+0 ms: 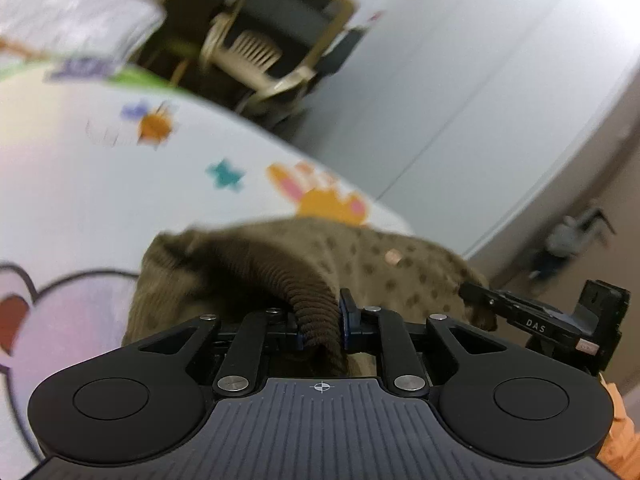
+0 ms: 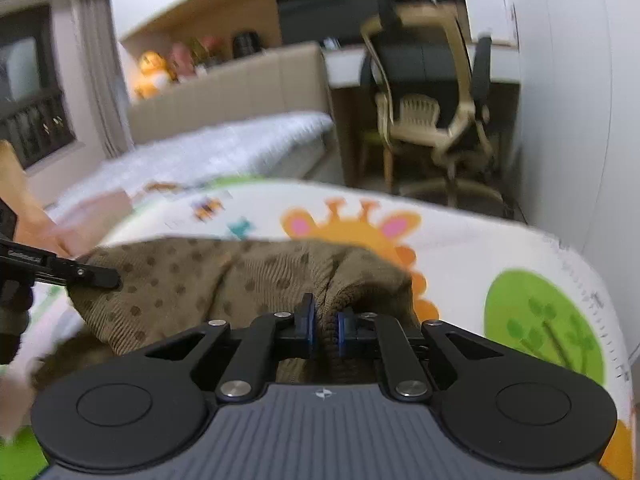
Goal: Fold clothes
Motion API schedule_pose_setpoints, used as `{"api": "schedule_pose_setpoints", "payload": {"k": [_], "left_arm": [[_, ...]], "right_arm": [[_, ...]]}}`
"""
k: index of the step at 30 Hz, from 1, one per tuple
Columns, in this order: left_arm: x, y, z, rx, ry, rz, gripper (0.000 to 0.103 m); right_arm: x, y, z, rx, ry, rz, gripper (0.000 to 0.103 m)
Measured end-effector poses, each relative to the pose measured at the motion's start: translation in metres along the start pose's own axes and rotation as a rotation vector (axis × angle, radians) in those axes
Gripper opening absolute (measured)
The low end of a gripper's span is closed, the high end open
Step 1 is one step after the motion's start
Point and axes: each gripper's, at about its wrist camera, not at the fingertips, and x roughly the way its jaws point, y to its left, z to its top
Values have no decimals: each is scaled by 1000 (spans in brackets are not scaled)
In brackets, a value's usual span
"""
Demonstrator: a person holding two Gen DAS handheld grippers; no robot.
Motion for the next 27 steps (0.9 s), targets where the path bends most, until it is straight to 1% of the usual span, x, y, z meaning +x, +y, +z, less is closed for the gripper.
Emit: {"api": "schedule_pose_setpoints", "payload": {"k": [3,5,7,9,11,12,13,14,16,17,19,21,22,23,24,25,26,27], "left_arm": [[-27,-17,-10,58,-16,-18,17],[-34,-17,-25,68,8,-10,19],[-32,-11,-45,50,51,12,21],[-30,-4,-60,32,89,47,25],[-27,2,-72,13,125,90,37],[-27,4,-77,9,137,107,39],[-30,3,-76,19,131,112,44],[-34,1,-74,30,120,114,52],[-44,-7,-66,62,68,90,61],[-46,-13,-61,79,38,72,67],[-49,-25,-51,113,-23,36,77],[-50,-36,-42,142,-80,-2,82],[-42,-39,-40,137,-92,-26,86],[-33,-42,-40,132,-100,-47,91],[-21,-43,-41,124,-95,-53,93],[-9,-44,-43,116,-88,-54,93],[4,-43,-45,109,-72,-31,93],[14,-40,-50,111,-59,3,93]], "right_arm": [[-36,8,-7,-11,-19,37,10],[-47,10,-22,-13,8,45,10],[-47,8,-44,13,60,47,10],[-42,4,-66,47,117,37,11],[-38,1,-82,72,153,15,16],[-39,-1,-86,82,157,6,21],[-42,-4,-86,92,150,2,27],[-46,-6,-84,92,133,-6,31],[-54,-8,-77,87,94,-26,49],[-57,-9,-72,84,71,-35,52],[-58,-7,-62,78,26,-39,54],[-54,-3,-53,84,-13,-23,56],[-50,0,-50,93,-30,-8,58],[-44,3,-47,103,-41,11,58],[-36,6,-46,115,-44,33,59],[-27,10,-45,127,-45,54,61],[-17,13,-45,137,-41,71,63],[-8,16,-45,143,-34,80,73]]}}
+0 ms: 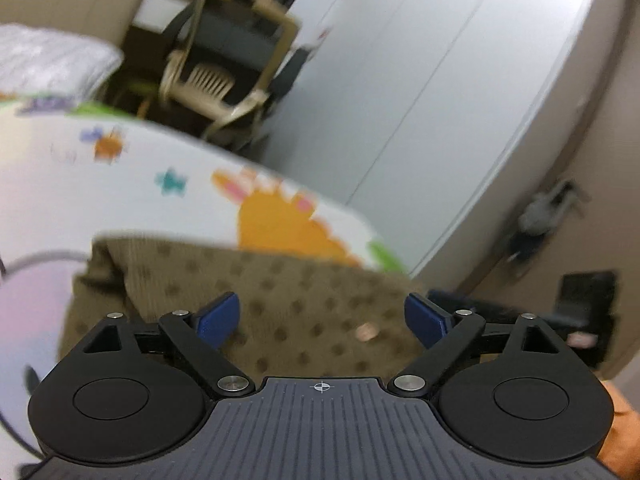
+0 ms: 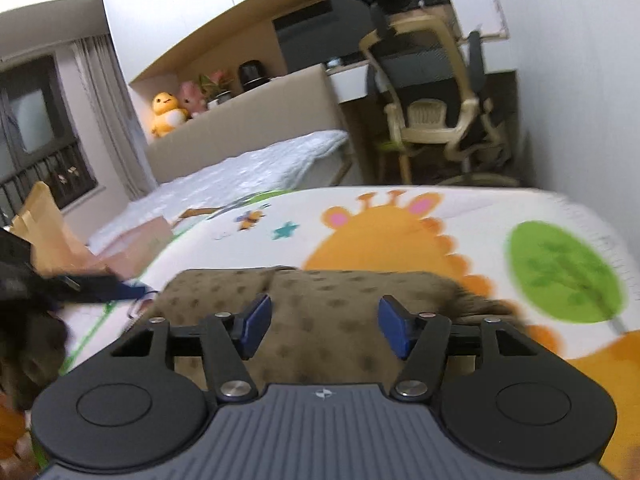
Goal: Fold clothes
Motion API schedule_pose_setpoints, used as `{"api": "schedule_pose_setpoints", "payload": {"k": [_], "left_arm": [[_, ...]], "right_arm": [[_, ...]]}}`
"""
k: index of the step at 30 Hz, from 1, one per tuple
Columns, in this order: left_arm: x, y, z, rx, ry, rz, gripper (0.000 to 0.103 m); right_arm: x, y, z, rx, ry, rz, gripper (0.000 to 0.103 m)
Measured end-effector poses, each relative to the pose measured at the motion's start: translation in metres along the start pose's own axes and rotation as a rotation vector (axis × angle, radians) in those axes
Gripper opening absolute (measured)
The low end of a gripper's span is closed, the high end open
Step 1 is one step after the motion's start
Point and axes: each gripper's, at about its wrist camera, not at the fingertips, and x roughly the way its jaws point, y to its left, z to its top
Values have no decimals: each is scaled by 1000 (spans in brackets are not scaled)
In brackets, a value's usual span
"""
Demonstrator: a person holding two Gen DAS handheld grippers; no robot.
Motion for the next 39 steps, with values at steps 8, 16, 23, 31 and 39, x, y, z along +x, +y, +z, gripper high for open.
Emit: {"api": "schedule_pose_setpoints", "payload": {"k": [8,16,23,31,39], "left_arm": [[17,5,-38,155,-1,84,99],[17,12,-39,116,-18,40,102],[18,12,-38,119,-14,36,103],[18,12,-38,119,-10,46,103],[18,14,-38,111,-11,38,103]], "right_arm": [[50,6,-25,-35,119,-46,87],[23,-14,5,63,56,-60,91],[48,-77,24,349,164,-103,95],[61,-73,45,441,-54,39,88],[31,-44,24,40,12,-230,88]]}}
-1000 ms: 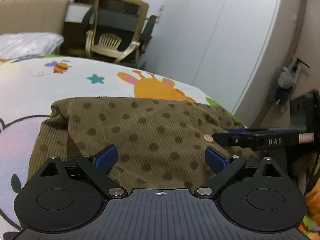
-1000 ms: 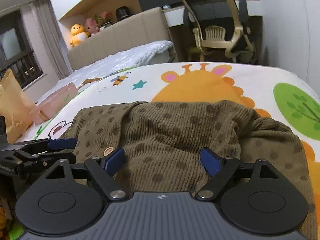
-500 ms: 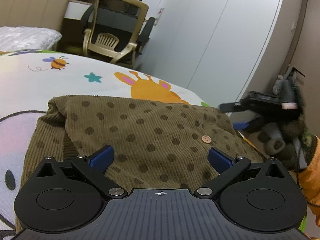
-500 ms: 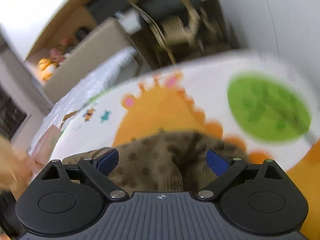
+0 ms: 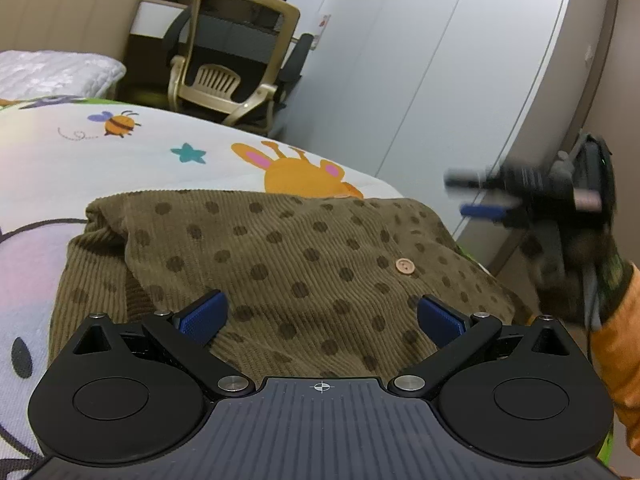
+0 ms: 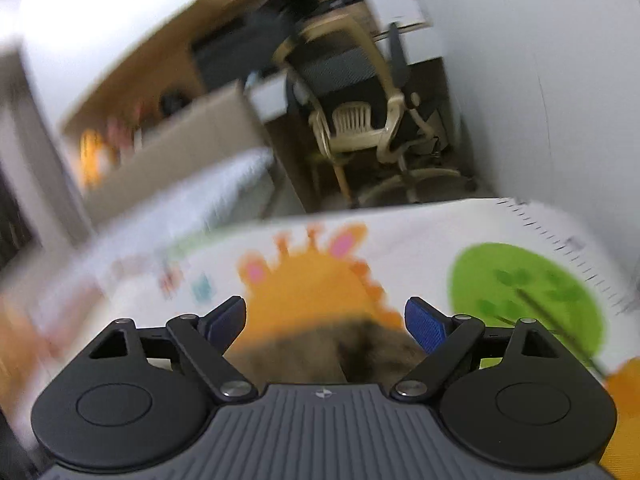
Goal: Fold clothes
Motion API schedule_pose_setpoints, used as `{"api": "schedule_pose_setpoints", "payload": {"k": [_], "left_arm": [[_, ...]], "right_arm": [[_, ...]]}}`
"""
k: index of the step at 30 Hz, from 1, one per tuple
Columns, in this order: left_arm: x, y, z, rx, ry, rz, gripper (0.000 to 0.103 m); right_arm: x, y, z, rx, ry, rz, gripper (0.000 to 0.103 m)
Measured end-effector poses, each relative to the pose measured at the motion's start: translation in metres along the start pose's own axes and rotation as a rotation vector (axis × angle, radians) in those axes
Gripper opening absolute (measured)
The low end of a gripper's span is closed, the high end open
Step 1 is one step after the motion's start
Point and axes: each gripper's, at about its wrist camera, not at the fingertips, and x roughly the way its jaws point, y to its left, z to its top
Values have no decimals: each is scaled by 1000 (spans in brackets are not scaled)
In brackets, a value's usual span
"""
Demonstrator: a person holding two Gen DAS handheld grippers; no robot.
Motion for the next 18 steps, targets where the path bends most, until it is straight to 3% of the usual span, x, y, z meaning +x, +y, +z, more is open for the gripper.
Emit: {"api": "schedule_pose_setpoints", "payload": {"k": [5,11,16,18], "left_arm": [[0,2,1,-12,1,-5,103],[-11,4,12,-103,12,15,103],[-40,23,37,-253,-81,62,103],[-36,40,48,-301,-35,92,103]], "right_arm": [[-3,18,-54,-193,138,-115,88],[-15,19,-69,-183,89,-125,89],[-13,12,-66,-152,85,-100,94],[-12,10,-64,-145,83,-90,95]]}}
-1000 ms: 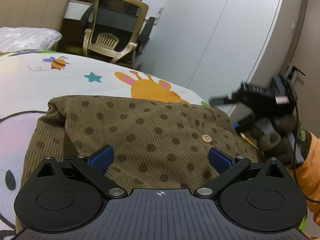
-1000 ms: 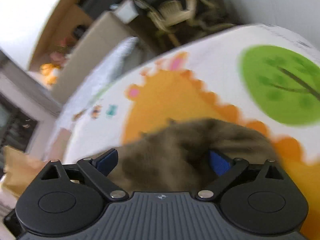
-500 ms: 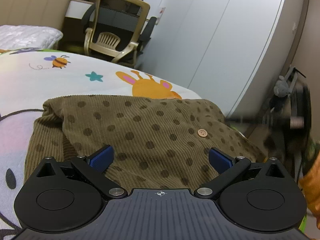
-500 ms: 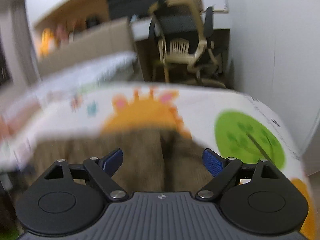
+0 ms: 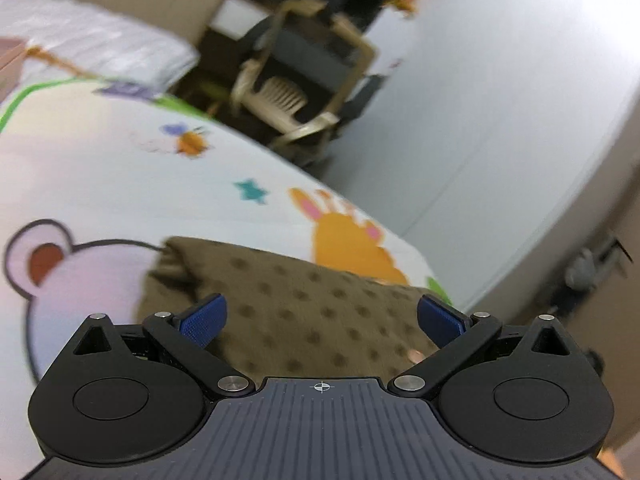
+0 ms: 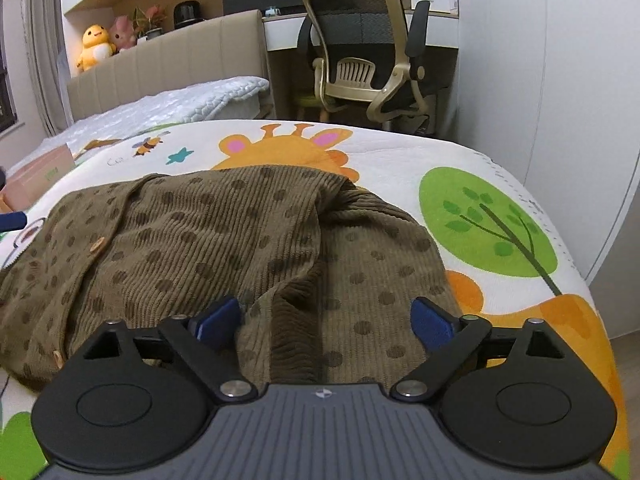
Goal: Fold clothes
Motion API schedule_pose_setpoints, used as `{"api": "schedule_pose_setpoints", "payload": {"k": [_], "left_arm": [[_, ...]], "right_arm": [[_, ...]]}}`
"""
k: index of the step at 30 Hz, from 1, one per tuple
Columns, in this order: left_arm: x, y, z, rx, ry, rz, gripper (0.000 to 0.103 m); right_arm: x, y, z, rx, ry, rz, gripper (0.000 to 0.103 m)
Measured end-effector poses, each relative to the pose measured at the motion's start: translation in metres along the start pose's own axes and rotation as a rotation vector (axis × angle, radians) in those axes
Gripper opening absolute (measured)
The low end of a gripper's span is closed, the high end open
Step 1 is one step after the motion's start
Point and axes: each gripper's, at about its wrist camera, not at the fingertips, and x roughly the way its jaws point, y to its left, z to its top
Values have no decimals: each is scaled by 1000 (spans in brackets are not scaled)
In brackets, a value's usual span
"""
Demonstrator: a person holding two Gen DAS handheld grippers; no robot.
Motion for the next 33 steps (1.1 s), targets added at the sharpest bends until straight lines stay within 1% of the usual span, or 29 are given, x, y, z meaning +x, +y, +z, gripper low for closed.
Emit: {"api": "schedule_pose_setpoints", "payload": {"k": [3,4,5,6,7,10,12,13,15,16,18,19,22,26,29,32,33], "left_arm": [[19,19,12,-45,82,53,103],[28,26,12,-75,111,56,103],[36,31,11,-111,142,30,103],[44,35,11,-144,161,-11,103],[49,35,12,-157,152,-32,103],[53,34,30,-180,71,-30,103],[43,40,46,-235,-19,-43,103],[38,43,53,-260,-55,-54,103],[30,42,59,-283,-69,-91,103],[24,39,58,-243,-76,-68,103],[13,29,52,-127,-75,-16,103],[10,26,47,-91,-51,-9,103],[2,23,25,-30,52,-19,103],[-5,17,-9,33,162,-62,103],[-5,8,-30,96,202,-21,103],[-8,2,-41,162,219,64,103],[-12,-2,-41,186,211,75,103]], "right_arm": [[1,-1,1,4,-2,2,95],[1,0,1,4,-2,2,95],[1,0,1,3,-2,1,95],[1,1,1,2,-1,0,95],[2,1,1,1,-1,-2,95],[2,3,0,-4,-2,-15,97],[1,4,-1,-11,-4,-31,99],[1,5,-1,-14,-5,-38,102],[1,5,-1,-19,-1,-40,103],[2,5,-1,-19,2,-39,103],[2,4,-1,-11,7,-31,103],[2,3,-1,-9,8,-30,103],[3,3,-1,-10,8,-30,103],[2,3,-1,-10,9,-32,103],[2,3,-1,-11,11,-38,103],[2,1,0,3,22,-35,103],[1,-1,0,17,23,-33,103]]}}
